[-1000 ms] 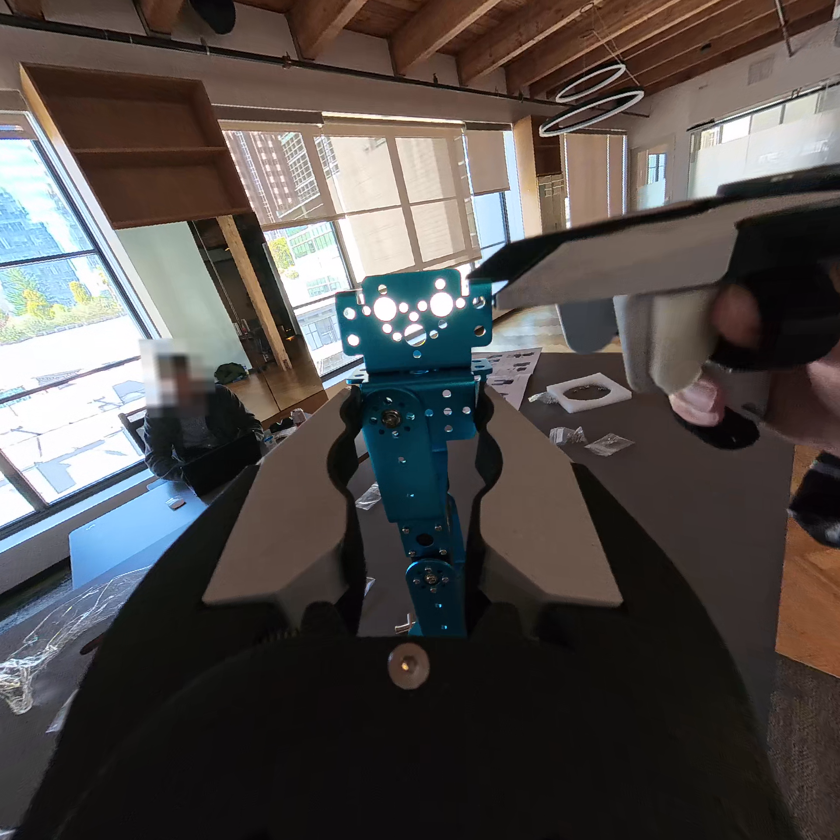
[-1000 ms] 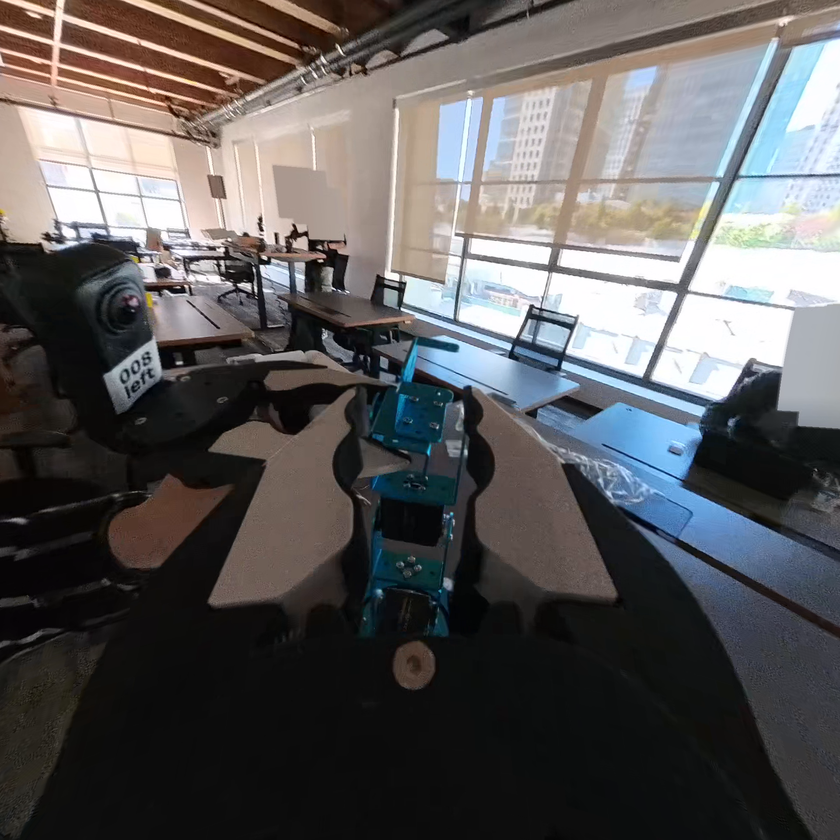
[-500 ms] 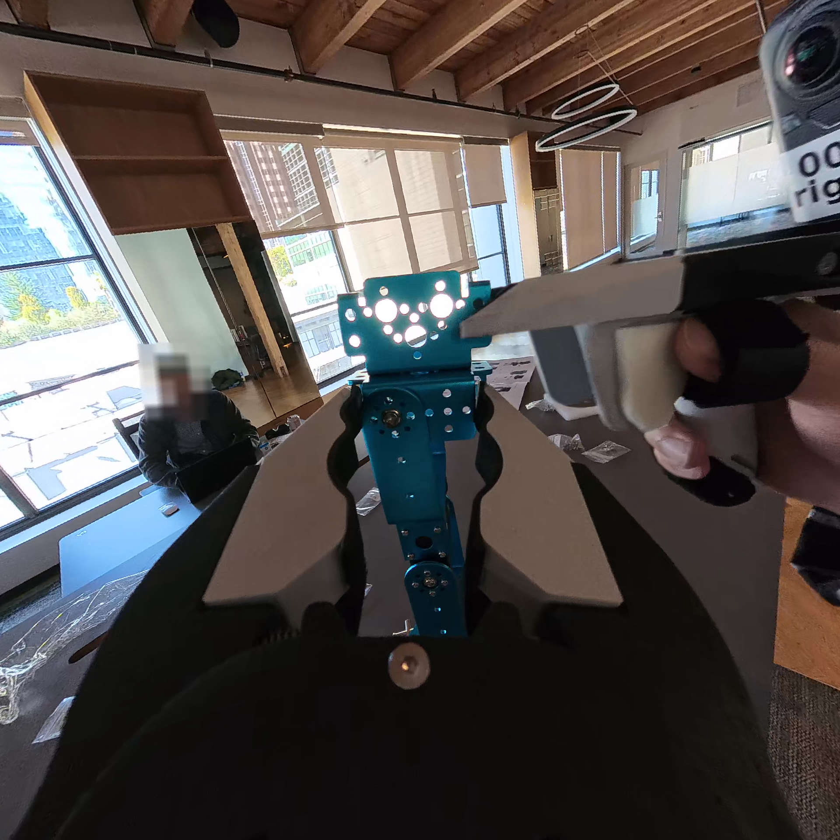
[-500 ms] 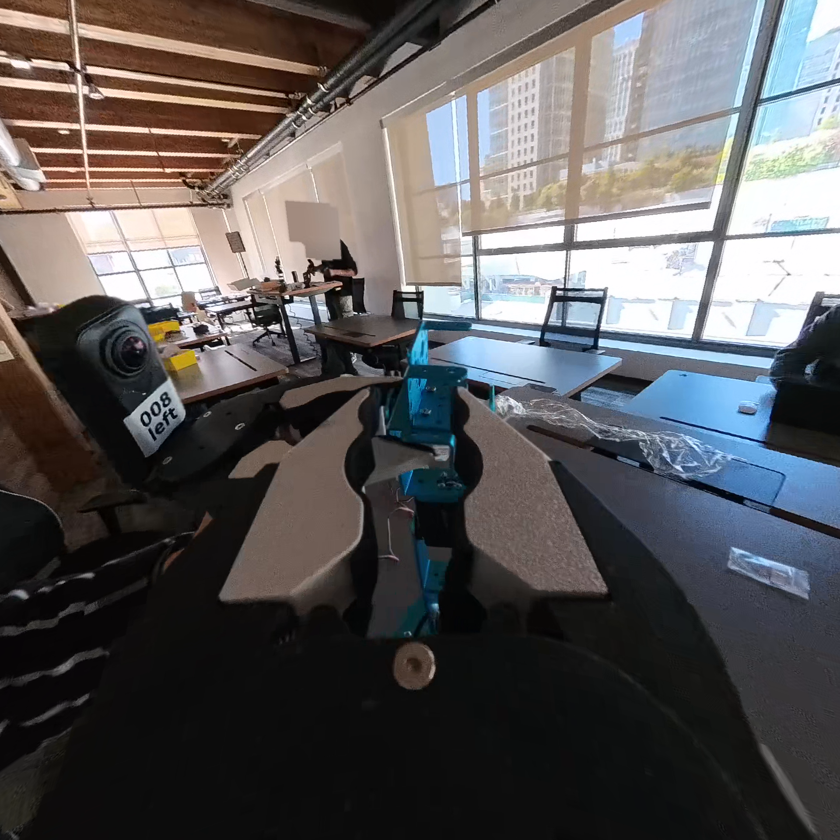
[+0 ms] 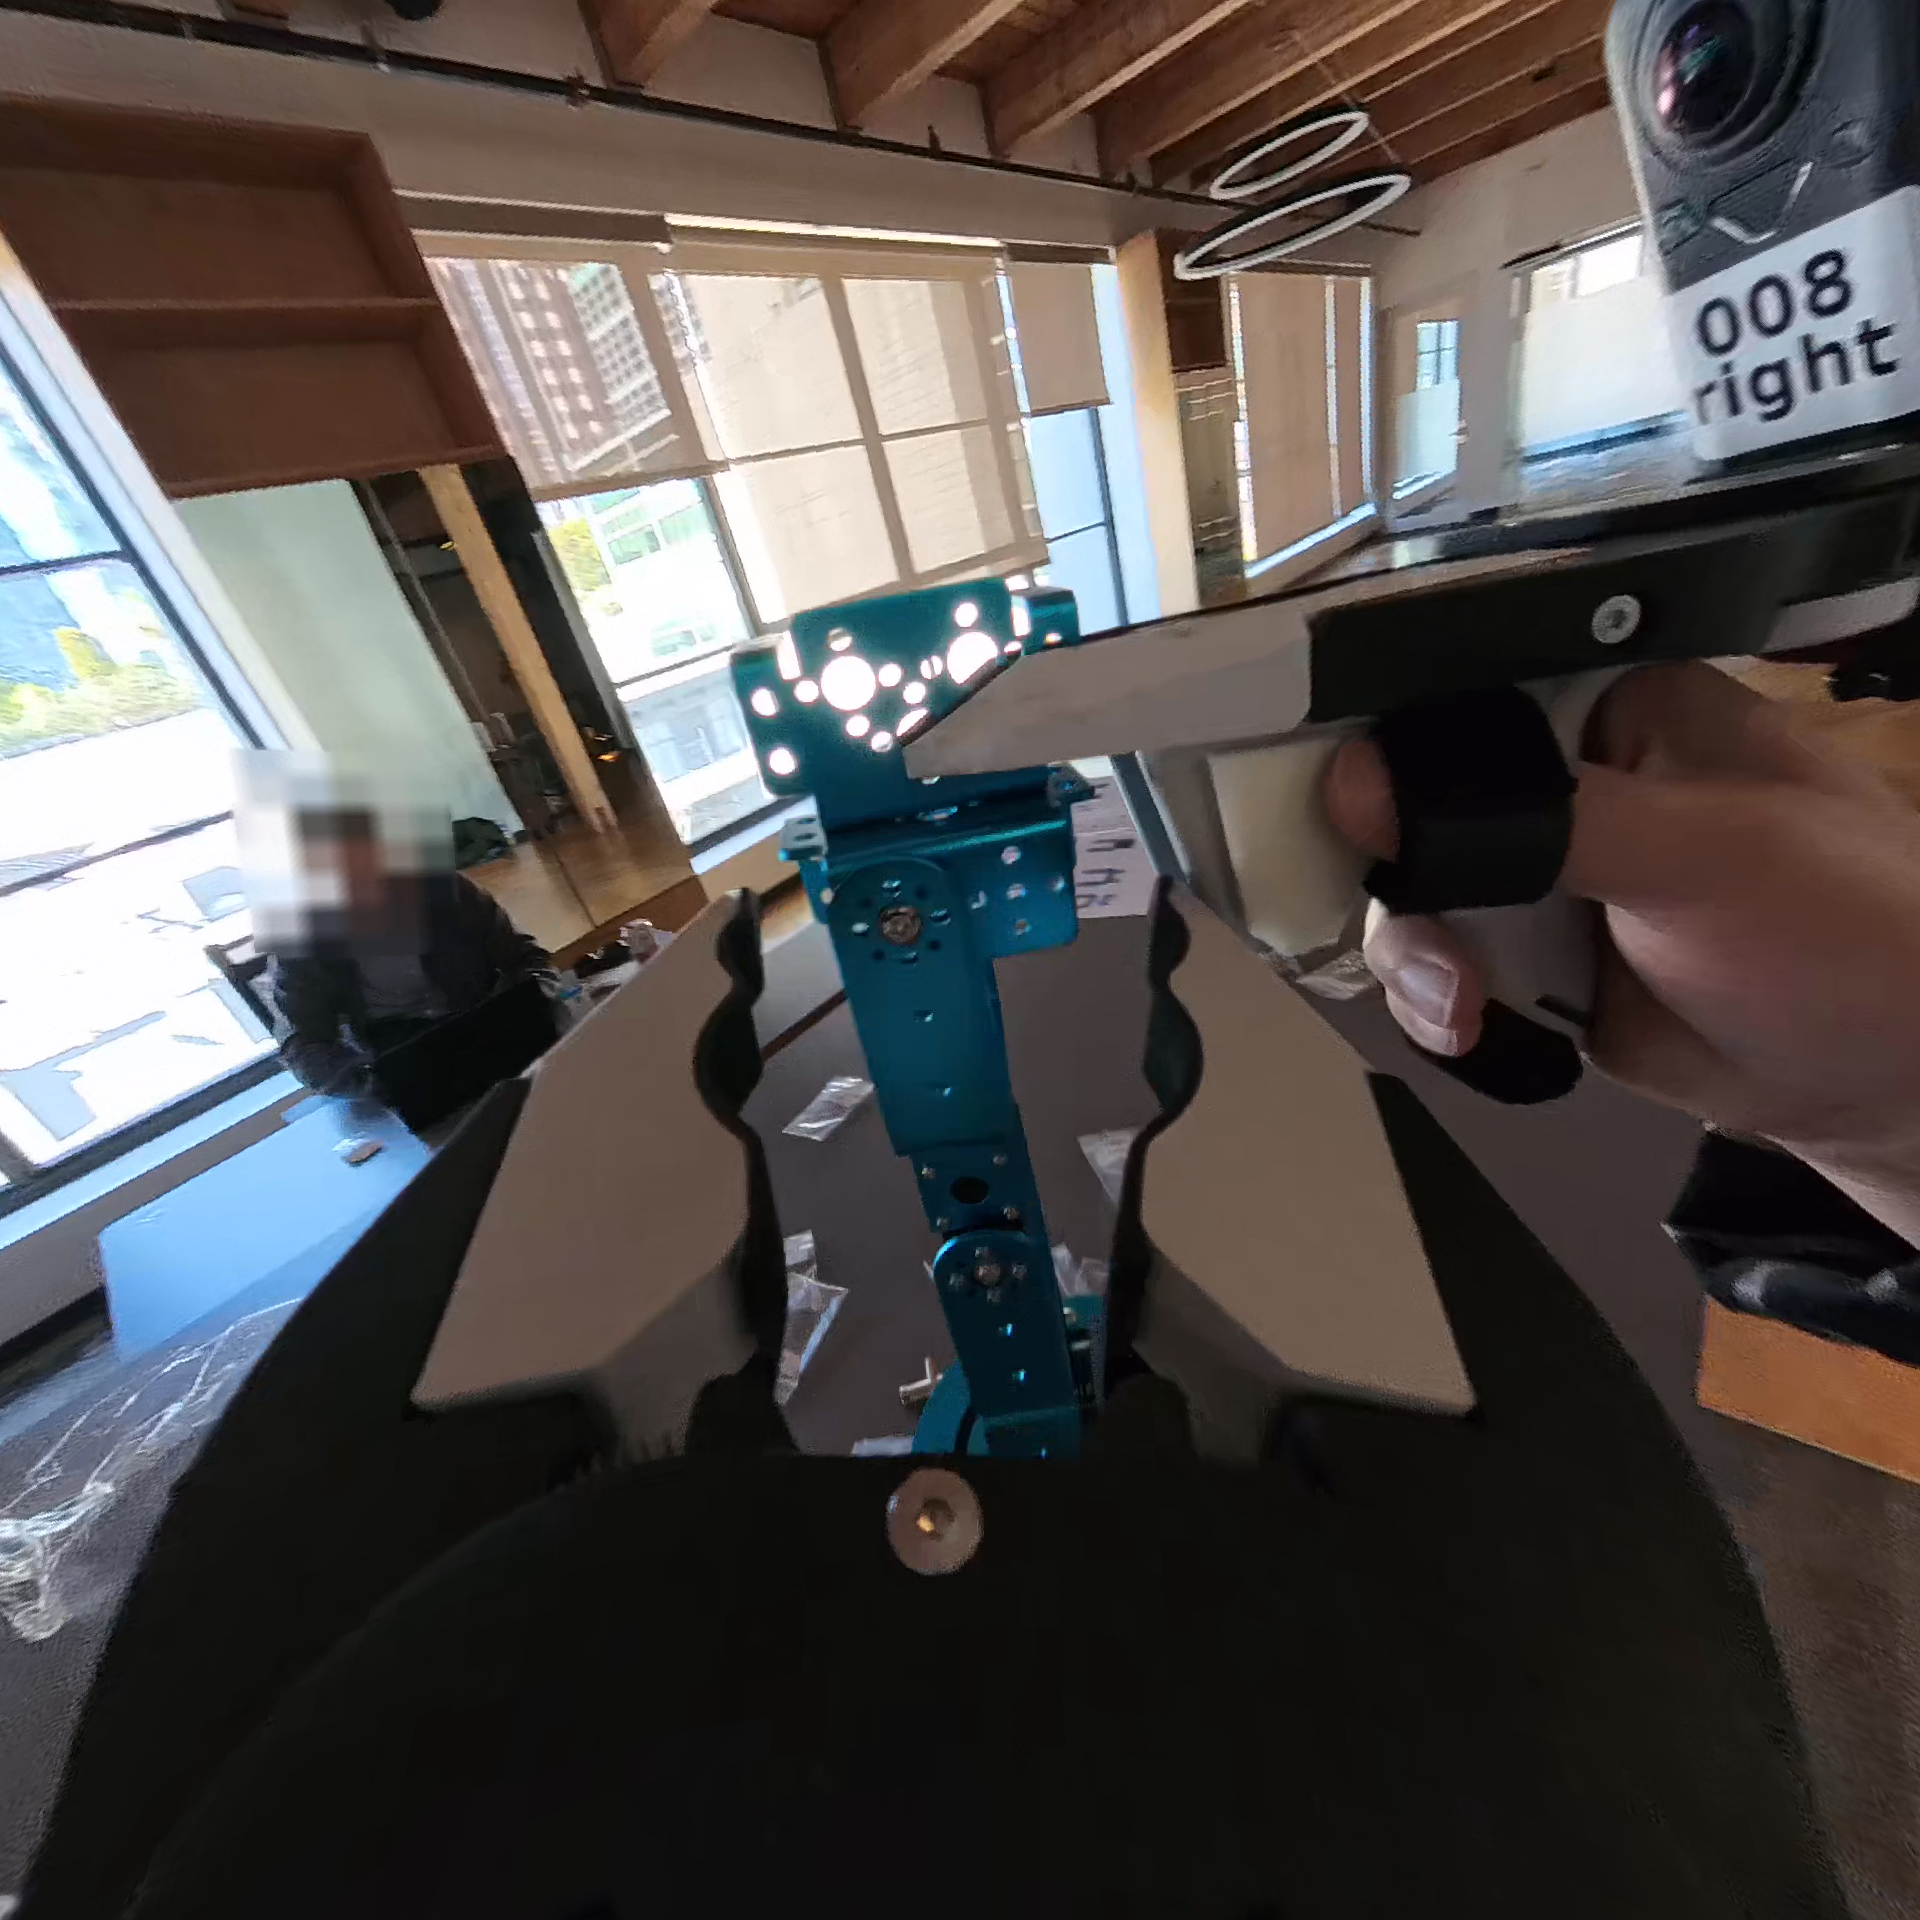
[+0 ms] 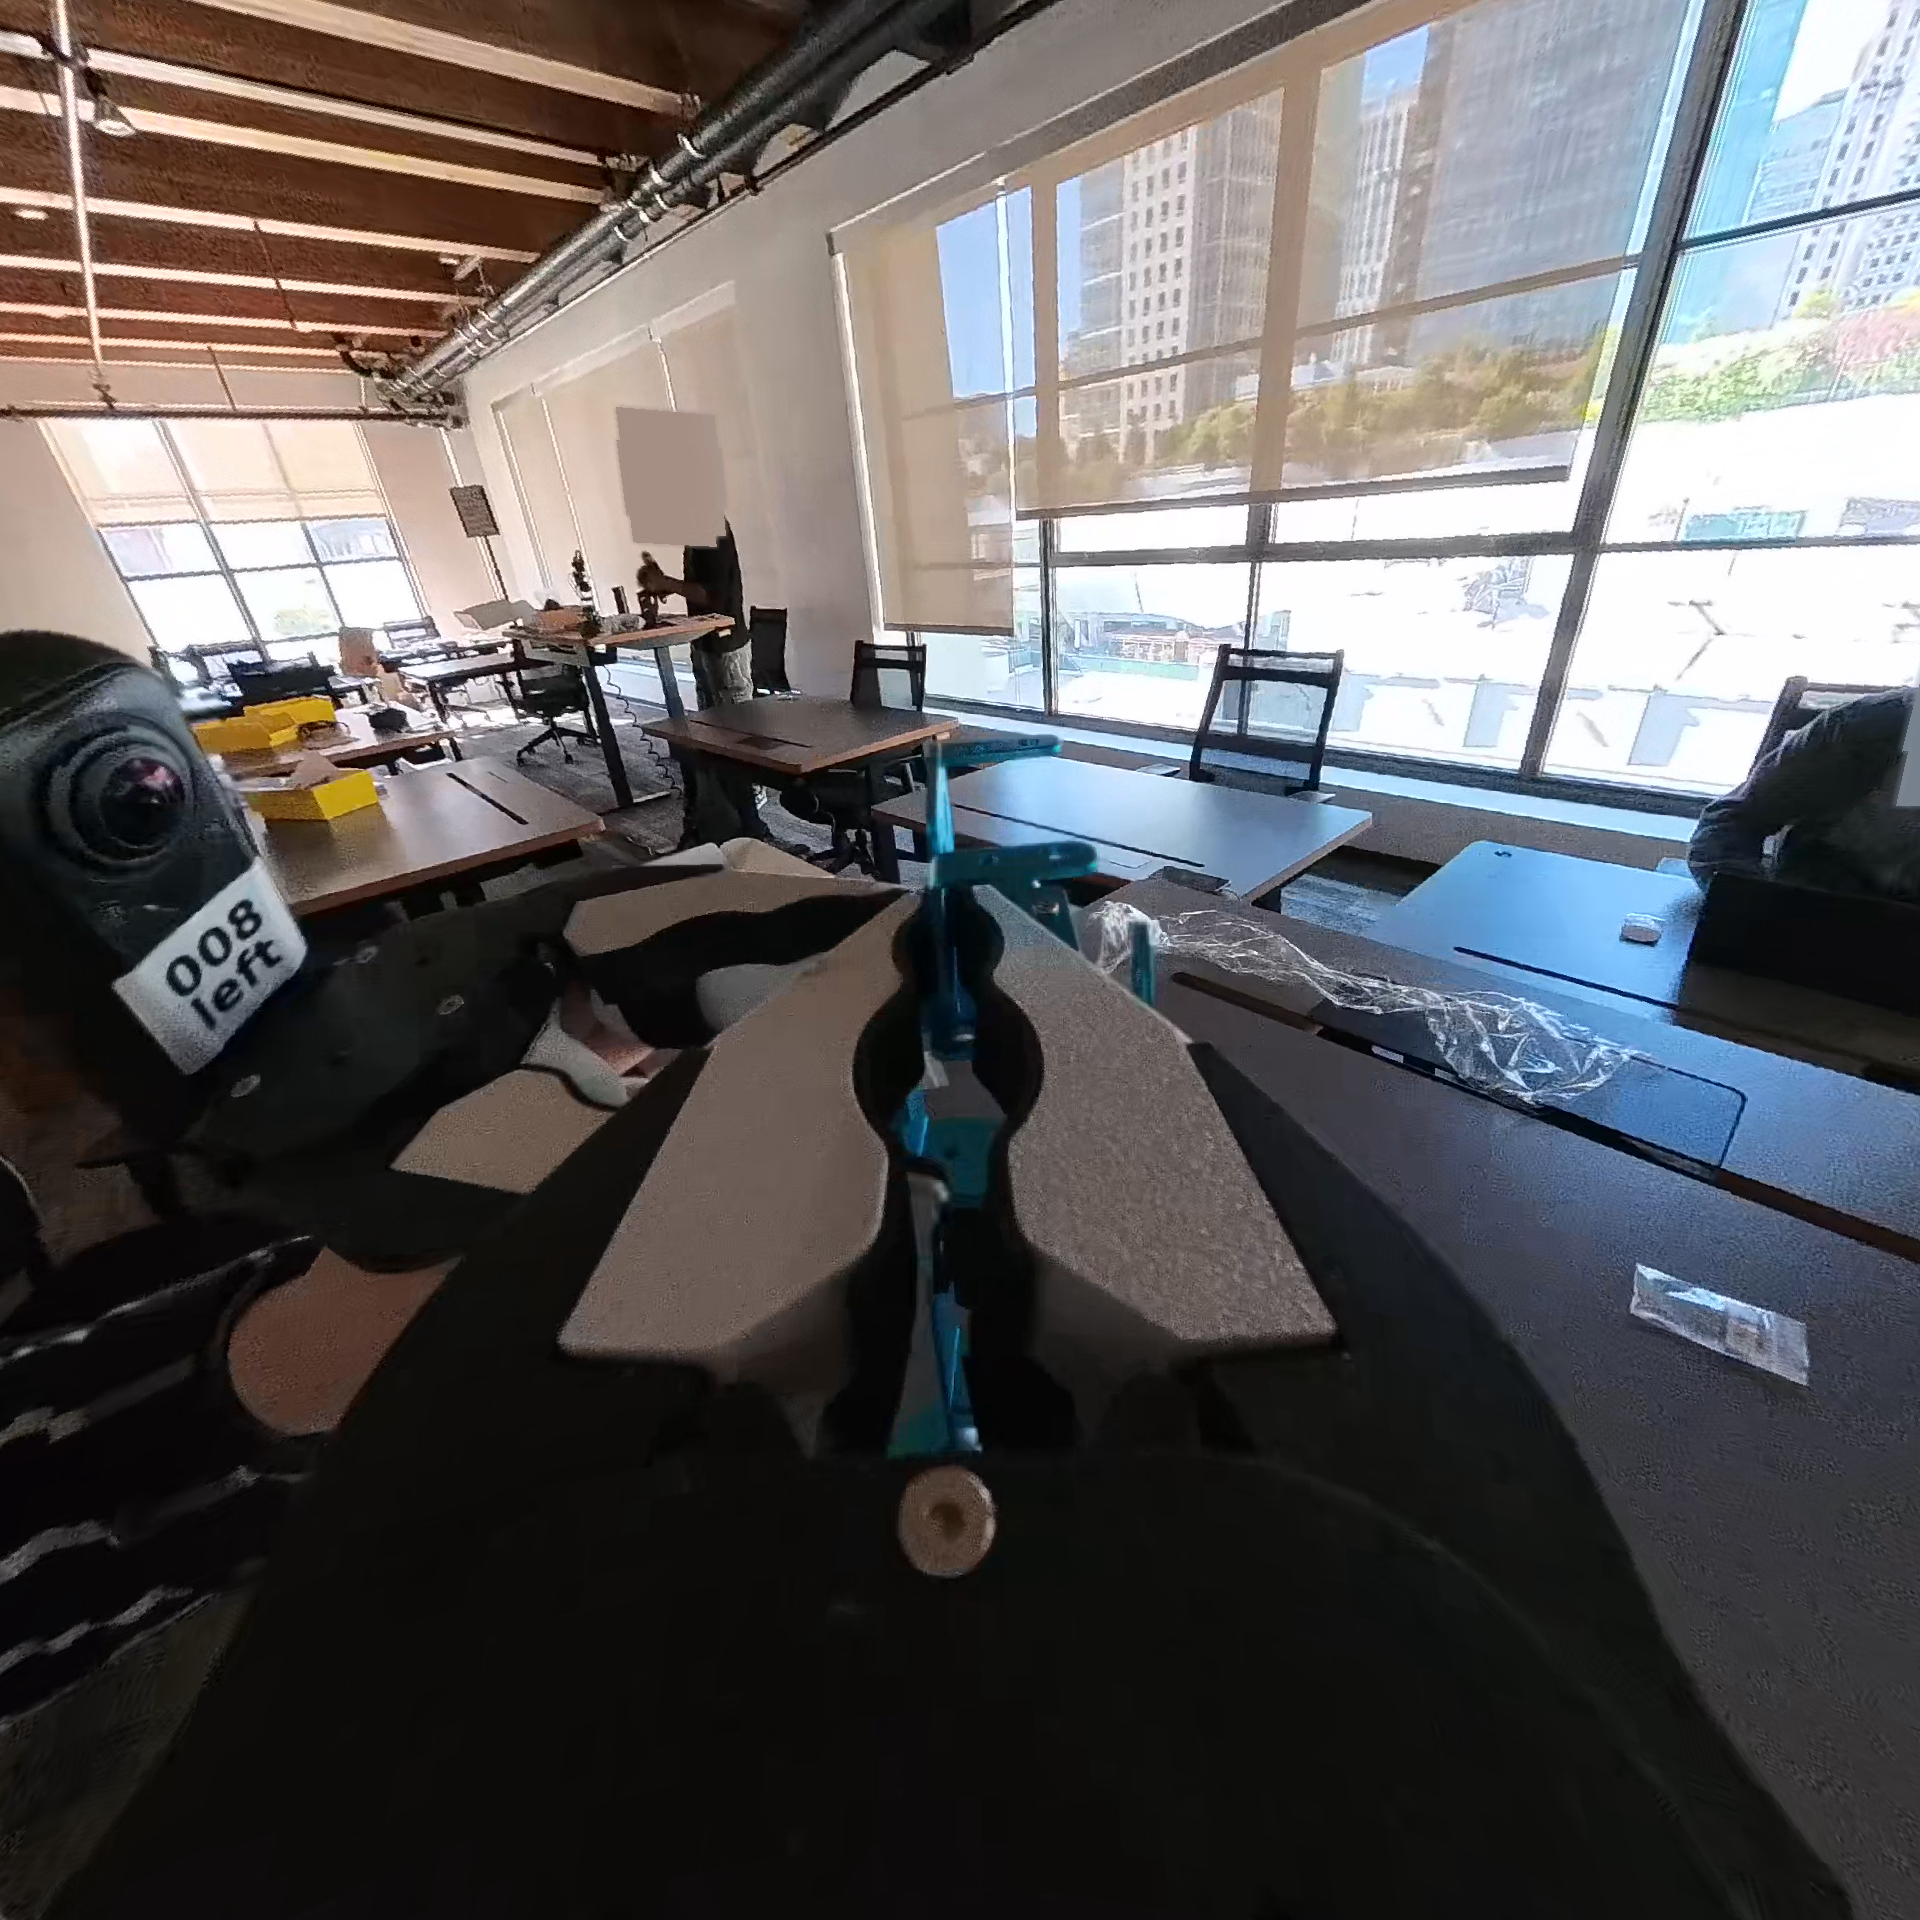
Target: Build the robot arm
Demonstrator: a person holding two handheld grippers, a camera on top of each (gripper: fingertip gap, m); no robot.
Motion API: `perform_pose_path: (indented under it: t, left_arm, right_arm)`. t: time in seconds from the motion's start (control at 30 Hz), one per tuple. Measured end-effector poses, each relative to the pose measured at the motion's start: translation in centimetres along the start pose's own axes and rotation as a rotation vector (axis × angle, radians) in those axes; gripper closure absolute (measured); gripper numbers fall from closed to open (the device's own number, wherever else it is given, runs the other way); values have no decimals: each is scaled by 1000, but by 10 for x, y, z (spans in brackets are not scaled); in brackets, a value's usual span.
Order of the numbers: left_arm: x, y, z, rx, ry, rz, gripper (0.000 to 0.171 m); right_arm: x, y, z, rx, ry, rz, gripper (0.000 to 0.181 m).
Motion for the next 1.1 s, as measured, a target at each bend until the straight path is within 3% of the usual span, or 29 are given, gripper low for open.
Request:
perform_pose_path:
  t: [0.07, 0.17, 0.3, 0.33, 0.5, 0.7, 0.8, 0.9, 0.97, 1.03, 1.1]
  left_arm:
    - [11, -11, 2, 13, -17, 52, 92]
    - [37, -37, 21, 95, -35, 149, 96]
    - [77, -69, 79, 390, -25, 360, 110]
    - [84, -76, 94, 455, -6, 436, 121]
    - [95, -91, 150, 581, 164, 744, 112]
    - [78, -95, 197, 643, 561, 1101, 99]
    - [73, -88, 213, 656, 630, 1162, 99]
    - [71, -85, 219, 619, 619, 1223, 125]
    - [70, -84, 221, 601, 618, 1234, 128]
    - [70, -81, 221, 590, 611, 1173, 129]
    - [69, -77, 221, 594, 598, 1023, 129]
  right_arm:
    - [0, 1, 0, -10, 25, 11, 181]
    - [3, 1, 1, -24, 58, 52, 181]
    - [10, 1, 1, -19, 61, 132, 181]
    - [12, 1, 1, -25, 56, 155, 181]
    - [20, 2, 1, -23, 34, 248, 181]
    - [22, 6, 0, -21, 48, 279, 181]
    - [23, 7, -1, -6, 42, 293, 181]
    - [24, 8, -1, 0, 31, 311, 181]
    - [25, 8, -1, 1, 29, 320, 181]
    - [25, 8, -2, 4, 31, 323, 181]
    - [25, 8, -2, 7, 35, 326, 181]
Point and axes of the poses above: each gripper's, where its closed fingertips meet, y out along the fingers, z out of its underside, x = y × z across the jaws, the point moved 8 cm from there along -y, back along the fingers, and after that the axes turned 11 degrees about -z, right-handed, at the moved point
